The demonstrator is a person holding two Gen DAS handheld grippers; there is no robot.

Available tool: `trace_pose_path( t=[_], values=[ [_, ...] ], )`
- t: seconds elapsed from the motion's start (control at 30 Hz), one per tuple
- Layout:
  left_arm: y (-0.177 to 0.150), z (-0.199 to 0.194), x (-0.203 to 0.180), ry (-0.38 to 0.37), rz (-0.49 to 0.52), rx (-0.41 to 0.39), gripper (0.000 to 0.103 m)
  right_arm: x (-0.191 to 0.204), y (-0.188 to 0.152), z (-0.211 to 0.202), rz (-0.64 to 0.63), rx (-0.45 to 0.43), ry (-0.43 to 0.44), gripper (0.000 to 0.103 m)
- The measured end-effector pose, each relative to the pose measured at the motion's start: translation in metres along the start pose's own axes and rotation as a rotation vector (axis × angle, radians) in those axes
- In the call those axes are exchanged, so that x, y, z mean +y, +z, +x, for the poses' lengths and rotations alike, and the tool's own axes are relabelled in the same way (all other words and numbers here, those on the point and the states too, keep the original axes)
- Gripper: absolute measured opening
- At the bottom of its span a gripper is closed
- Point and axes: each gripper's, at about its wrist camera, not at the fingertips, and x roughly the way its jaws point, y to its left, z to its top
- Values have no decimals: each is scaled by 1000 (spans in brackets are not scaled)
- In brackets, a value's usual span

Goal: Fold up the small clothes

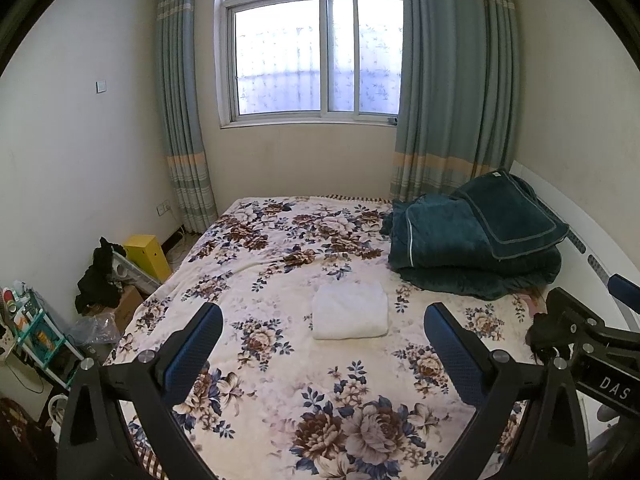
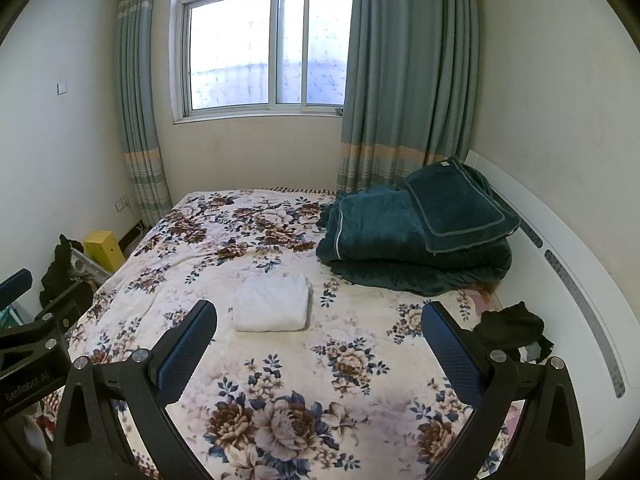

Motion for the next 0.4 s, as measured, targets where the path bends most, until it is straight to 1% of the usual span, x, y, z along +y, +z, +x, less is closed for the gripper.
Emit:
trace_pose_path(
  t=[0.13,0.3,0.4],
  values=[
    [1,-1,1,2,-4,-2,103,0,-2,0,-1,-1,-1,103],
    [-1,-4,8,25,-7,-10,103,1,-2,-2,-2,0,-2,103],
    [0,-5,9,21,-11,-14,103,2,-3,-2,1,-1,-3,103]
  ],
)
